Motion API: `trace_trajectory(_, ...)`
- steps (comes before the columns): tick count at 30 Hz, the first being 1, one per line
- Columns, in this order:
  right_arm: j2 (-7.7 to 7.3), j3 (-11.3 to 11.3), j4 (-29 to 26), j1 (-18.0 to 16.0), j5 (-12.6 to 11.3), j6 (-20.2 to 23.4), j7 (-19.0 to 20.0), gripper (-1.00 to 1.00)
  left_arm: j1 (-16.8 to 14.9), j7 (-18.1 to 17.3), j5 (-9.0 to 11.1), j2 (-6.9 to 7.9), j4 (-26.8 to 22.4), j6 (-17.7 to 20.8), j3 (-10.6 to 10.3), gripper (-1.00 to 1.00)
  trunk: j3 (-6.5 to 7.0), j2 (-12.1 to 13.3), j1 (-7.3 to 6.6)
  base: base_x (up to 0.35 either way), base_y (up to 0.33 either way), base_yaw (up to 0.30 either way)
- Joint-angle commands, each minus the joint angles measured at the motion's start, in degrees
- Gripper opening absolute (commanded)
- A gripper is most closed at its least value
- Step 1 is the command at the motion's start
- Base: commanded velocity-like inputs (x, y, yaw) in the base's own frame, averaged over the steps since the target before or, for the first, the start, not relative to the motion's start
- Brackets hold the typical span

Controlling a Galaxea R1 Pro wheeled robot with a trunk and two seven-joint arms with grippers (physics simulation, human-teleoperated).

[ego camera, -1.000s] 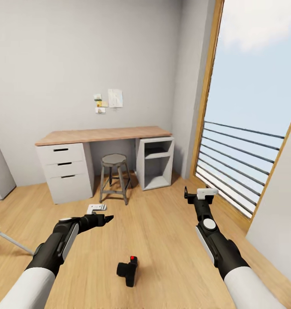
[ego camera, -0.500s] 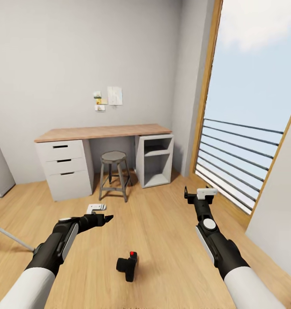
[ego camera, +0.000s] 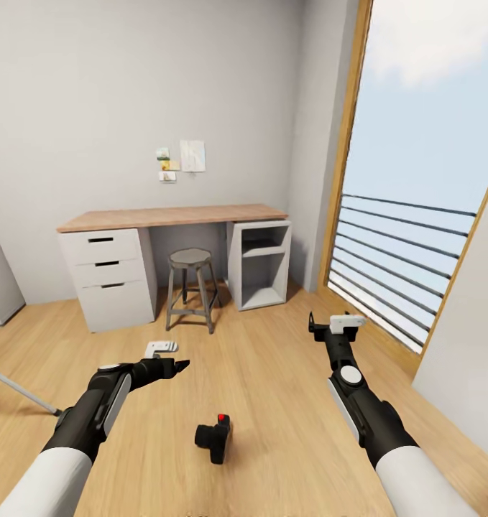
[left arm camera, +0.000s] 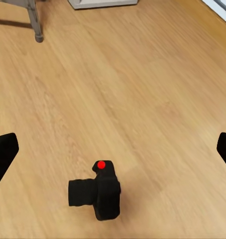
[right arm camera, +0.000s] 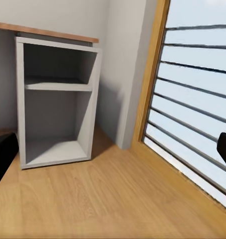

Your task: Attach the digital camera to the camera tripod in the bedroom.

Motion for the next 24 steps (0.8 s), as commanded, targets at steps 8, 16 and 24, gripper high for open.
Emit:
trace_trajectory(8,-0.06,0.1,0.1,0.0,0.3,0.3,-0.7,1.00,0.0,-0.1,0.2,-0.08,0.3,0.4,0.1,1.00,-1.71,-1.3,0.78,0.000,0.000,0.000)
trace_trajectory(16,-0.06,-0.2,0.2,-0.4,0.1,4.4,-3.1,1.00,0.0,4.3,0.2,-0.36,1.3,0.0,-0.2,1.00,-3.48,-1.4,0.99,0.000,0.000,0.000)
trace_trajectory(24,-0.06,-0.2,0.2,-1.0,-0.2,6.7,-5.5,1.00,0.0,11.4,0.1,-1.44,5.5,-0.2,-0.5,1.00,-5.25,-1.5,1.19,0.000,0.000,0.000)
